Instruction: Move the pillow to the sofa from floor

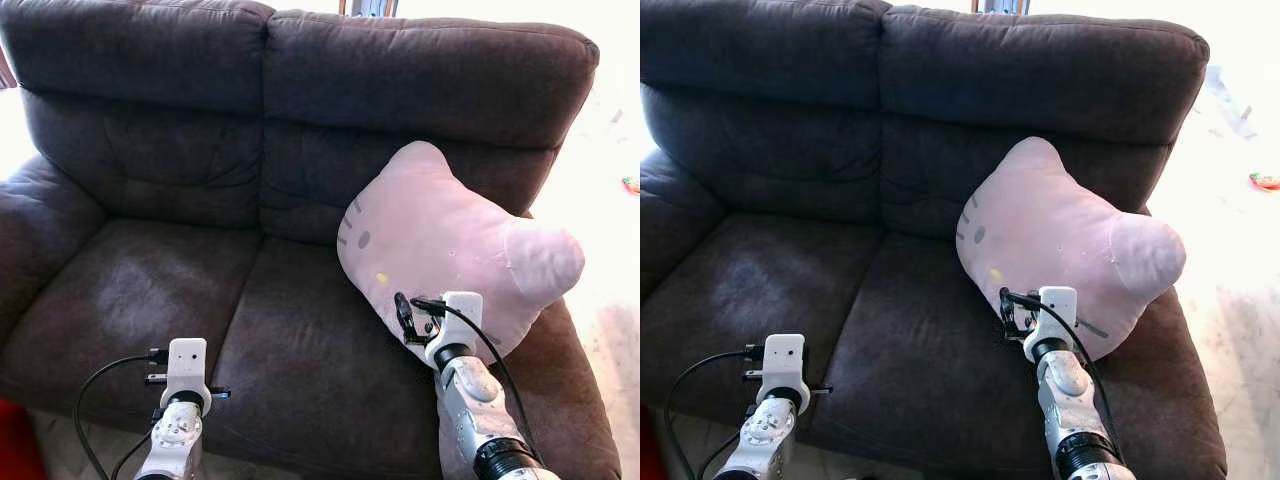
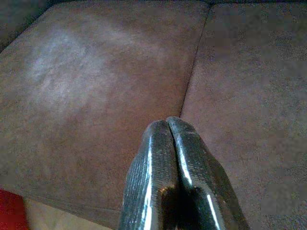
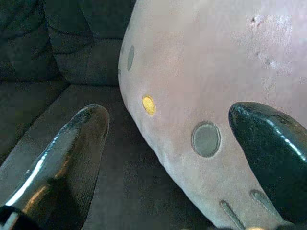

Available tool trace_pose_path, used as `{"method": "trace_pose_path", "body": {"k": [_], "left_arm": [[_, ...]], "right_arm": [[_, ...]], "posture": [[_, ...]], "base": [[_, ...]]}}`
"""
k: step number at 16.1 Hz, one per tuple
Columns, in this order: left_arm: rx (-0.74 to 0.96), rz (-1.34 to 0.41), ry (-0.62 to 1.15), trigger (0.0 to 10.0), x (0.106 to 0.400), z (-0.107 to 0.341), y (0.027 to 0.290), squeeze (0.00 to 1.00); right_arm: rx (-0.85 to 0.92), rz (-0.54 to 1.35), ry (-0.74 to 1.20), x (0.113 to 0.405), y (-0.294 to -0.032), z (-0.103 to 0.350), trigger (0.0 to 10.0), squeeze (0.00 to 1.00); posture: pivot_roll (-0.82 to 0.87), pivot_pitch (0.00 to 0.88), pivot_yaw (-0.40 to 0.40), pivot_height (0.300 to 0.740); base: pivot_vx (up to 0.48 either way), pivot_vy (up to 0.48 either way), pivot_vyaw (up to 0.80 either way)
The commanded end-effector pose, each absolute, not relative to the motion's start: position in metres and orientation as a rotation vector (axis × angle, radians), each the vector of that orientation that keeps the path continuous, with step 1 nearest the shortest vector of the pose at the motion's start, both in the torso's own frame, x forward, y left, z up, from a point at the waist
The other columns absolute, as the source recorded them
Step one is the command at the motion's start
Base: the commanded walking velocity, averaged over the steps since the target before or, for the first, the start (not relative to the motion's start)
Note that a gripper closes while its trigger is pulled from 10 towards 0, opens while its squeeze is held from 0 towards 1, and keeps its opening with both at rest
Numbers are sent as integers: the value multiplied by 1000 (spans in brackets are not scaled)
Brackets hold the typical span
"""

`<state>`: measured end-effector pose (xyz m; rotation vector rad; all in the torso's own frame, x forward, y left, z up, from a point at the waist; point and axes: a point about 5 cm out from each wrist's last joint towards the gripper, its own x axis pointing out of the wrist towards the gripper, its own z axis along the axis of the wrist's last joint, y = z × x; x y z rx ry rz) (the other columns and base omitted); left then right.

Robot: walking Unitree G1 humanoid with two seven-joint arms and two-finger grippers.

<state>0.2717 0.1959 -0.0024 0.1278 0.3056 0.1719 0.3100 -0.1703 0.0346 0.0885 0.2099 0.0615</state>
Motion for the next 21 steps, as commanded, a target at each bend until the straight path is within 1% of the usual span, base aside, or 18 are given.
{"method": "trace_pose_path", "body": {"k": [1,9,12,21], "left_arm": [[119,180,325,10000,269,-5,197,0],[108,184,324,10000,271,-4,198,0],[110,182,323,10000,271,-4,198,0],[128,181,337,10000,268,-7,197,0]], "right_arm": [[97,41,216,310,-173,33,10000,0],[96,28,218,311,-175,33,10000,0],[94,21,226,310,-176,32,10000,0],[86,11,243,308,-178,28,10000,0]], "posture": [[69,123,-28,740],[72,126,-26,740],[71,127,-26,740],[70,125,-27,740]], "base": [[0,0,0],[0,0,0],[0,280,0],[0,0,0]]}}
